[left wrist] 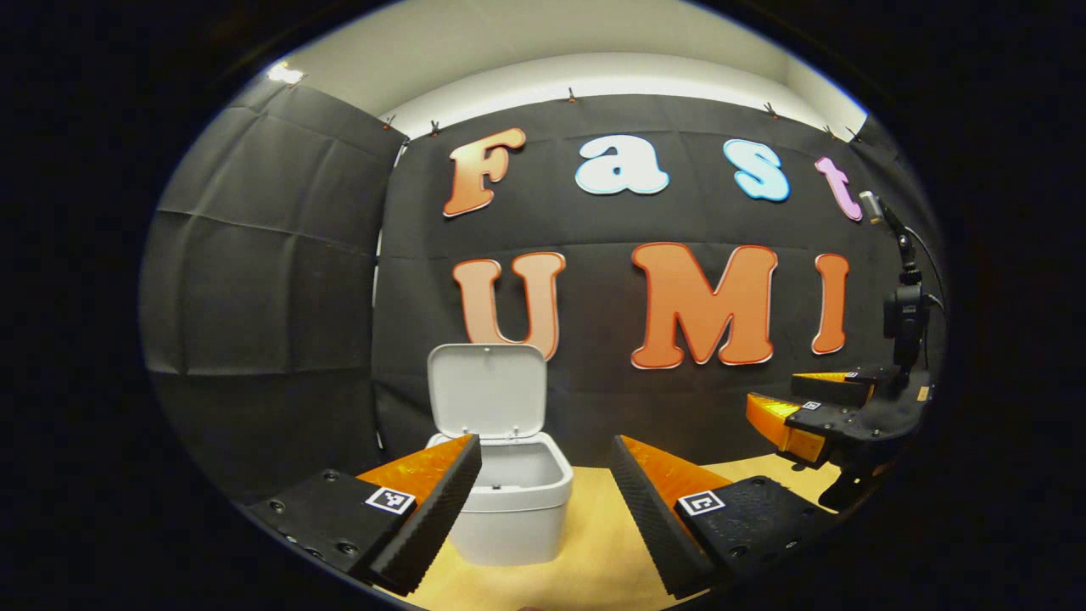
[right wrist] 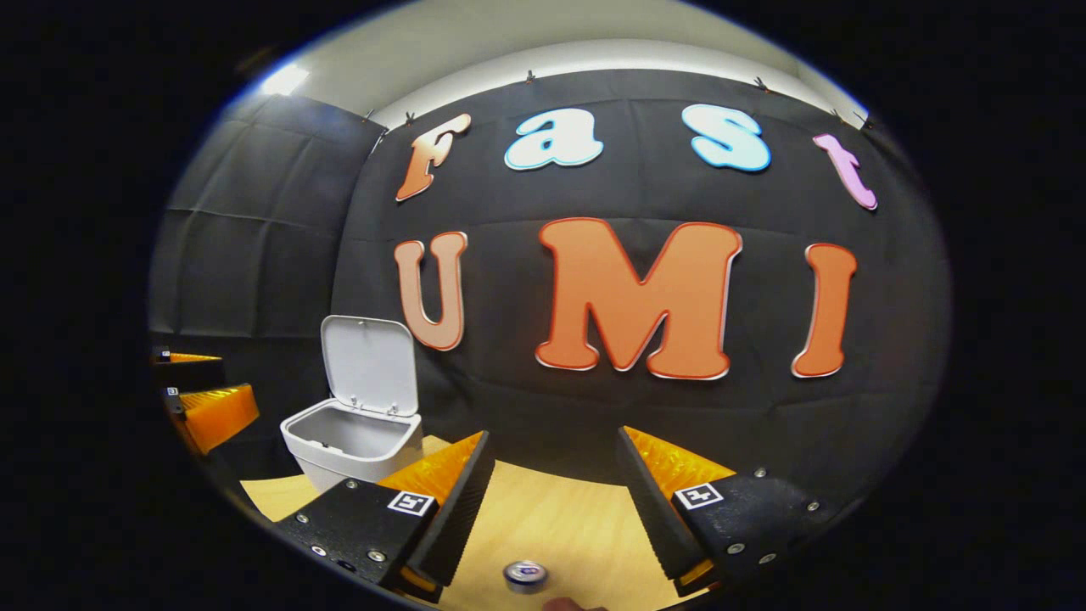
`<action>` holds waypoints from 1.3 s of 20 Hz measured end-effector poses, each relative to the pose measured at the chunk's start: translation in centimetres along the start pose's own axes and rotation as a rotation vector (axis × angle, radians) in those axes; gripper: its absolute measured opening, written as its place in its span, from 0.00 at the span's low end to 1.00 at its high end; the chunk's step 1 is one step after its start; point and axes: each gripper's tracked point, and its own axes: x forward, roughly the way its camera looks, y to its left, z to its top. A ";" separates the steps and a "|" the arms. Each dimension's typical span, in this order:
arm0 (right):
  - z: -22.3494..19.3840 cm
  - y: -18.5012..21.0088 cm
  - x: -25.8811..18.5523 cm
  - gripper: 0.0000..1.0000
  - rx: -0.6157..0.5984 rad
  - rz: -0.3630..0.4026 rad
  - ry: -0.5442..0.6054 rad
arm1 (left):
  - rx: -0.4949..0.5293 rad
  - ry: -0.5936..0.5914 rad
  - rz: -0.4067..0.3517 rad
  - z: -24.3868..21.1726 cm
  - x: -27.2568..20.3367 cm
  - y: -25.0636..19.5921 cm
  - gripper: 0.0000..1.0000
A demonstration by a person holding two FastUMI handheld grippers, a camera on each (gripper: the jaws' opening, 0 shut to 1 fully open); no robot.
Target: Press the lid of the desktop garbage bin to open it, pick up the crumpled paper on the desktop and throw it into the bin, then pick up the pop can on the desktop and drop it into the bin, and finally close the garbage bin lid.
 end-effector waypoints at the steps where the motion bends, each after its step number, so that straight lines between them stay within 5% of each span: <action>1: 0.4 -1.0 -1.0 0.87 0.004 -0.015 -0.003 | -0.003 -0.001 -0.026 -0.1 0.1 -1.2 0.96; 10: 1.1 -7.8 -8.5 0.87 0.026 -0.185 -0.014 | -0.056 -0.003 -0.254 -3.6 1.3 -11.8 0.96; 26: -1.5 -12.1 -11.5 0.87 -0.066 -0.434 0.128 | 0.124 0.317 -0.462 -32.1 7.6 -20.1 0.99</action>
